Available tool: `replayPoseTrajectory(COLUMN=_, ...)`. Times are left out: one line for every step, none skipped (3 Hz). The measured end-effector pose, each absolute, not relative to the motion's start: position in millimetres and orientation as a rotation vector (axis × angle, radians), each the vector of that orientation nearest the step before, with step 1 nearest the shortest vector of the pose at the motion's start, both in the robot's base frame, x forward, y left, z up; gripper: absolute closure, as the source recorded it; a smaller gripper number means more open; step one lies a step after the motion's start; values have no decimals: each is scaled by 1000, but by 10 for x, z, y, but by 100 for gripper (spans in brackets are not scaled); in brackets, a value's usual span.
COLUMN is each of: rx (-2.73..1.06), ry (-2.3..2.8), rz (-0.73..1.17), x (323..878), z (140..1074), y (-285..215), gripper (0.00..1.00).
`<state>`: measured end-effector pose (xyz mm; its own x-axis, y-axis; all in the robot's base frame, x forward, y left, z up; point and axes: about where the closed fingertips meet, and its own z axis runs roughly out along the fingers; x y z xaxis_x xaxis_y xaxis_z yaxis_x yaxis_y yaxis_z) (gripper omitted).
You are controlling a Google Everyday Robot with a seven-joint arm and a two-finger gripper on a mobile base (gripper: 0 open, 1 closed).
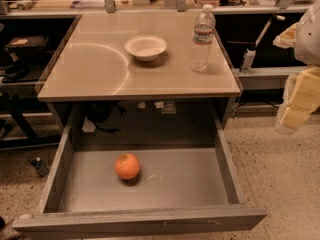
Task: Pick orange from top drawer and place on counter
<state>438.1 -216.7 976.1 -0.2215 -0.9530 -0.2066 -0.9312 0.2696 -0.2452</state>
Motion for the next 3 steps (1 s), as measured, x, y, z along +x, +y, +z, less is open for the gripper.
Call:
replayPoseTrajectory(rx=-1725, ry=2232, rz=-98, x=4381, z=9761, y=-2166, gripper=0)
replayPoseTrajectory(rx=-1726, ry=2230, rz=-62, x=4346, z=9668, y=-2063, gripper=0)
replayPoseTrajectory(rx=-1758, ry=2202, rz=27, x=4248, z=9415, y=-1651, gripper=0)
